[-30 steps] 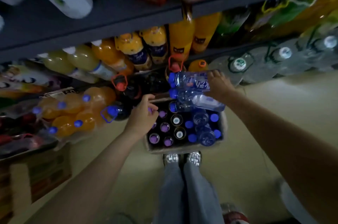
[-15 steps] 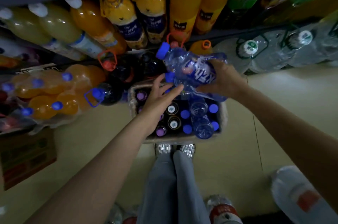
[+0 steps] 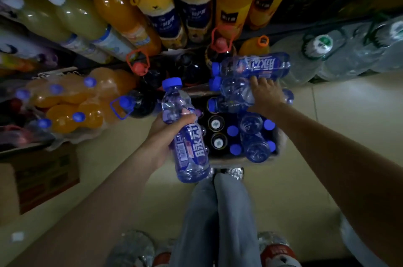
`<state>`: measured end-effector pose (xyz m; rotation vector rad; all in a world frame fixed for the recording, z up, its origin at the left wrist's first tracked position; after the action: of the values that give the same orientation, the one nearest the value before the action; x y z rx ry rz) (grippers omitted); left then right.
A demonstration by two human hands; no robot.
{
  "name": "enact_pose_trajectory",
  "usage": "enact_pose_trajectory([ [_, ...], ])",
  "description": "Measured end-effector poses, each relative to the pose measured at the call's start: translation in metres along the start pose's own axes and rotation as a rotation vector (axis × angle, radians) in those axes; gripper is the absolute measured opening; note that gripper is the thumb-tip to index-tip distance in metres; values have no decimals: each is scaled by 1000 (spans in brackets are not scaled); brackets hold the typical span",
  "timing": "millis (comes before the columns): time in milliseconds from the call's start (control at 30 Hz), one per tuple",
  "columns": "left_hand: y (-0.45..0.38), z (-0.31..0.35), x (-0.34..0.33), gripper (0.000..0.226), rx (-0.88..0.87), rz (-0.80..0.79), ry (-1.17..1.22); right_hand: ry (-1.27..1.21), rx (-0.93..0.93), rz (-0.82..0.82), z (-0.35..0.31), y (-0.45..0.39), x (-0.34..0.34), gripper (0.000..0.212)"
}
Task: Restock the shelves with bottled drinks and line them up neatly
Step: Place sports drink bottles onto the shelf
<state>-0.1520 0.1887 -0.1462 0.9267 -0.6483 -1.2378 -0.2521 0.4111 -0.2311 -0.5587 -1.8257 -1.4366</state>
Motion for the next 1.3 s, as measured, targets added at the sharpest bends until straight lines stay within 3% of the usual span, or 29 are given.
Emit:
enact_pose_trajectory([
  [100,10,9,3,15,11,22,45,-154,-34,-23,-4,10,18,85],
  [200,38,40,-10,16,0,38,36,-602,-7,-37,-15,62,68,74],
  [267,71,71,-29,23,3,12,35,-1021,15,-60,-25,118,123,50],
  [367,138,136,-77,35,-25,-115,29,-1534,26,-112,-25,204,215,42],
  [433,188,185,-117,36,-86,-230,6,-1653,100,-96,-13,253,278,39],
  [467,212,209,-138,25,-136,-287,-13,-1693,142,-68,-4,276,309,43],
  [533,261,256,-182,9,-245,-378,-51,-1742,224,30,21,321,367,65],
  [600,311,296,-225,8,-337,-436,-82,-1752,305,151,49,367,416,76],
  [733,392,344,-327,26,-435,-590,-128,-1808,381,447,119,442,485,48],
  [833,440,356,-416,35,-495,-671,-179,-1742,291,696,194,484,508,30],
  [967,482,351,-536,39,-559,-724,-238,-1596,236,848,305,538,522,58],
  [1100,528,349,-660,12,-716,-748,-371,-1564,213,949,420,604,536,74],
  [1233,556,369,-751,27,-1025,-692,-492,-1423,214,1135,505,645,557,75],
  [1300,558,387,-783,57,-1155,-590,-526,-1288,167,1234,542,655,569,73],
])
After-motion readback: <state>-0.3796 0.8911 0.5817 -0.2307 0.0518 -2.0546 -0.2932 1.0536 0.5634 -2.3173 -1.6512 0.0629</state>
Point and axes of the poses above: each hand's wrist, its own y-axis away from the middle knuckle, its own x-axis out of the back of the hand, z = x × y, the point moved 7 cm from there along -y, towards the middle knuckle, and after that the axes turned 5 degrees about x, right-handed, at the moved point
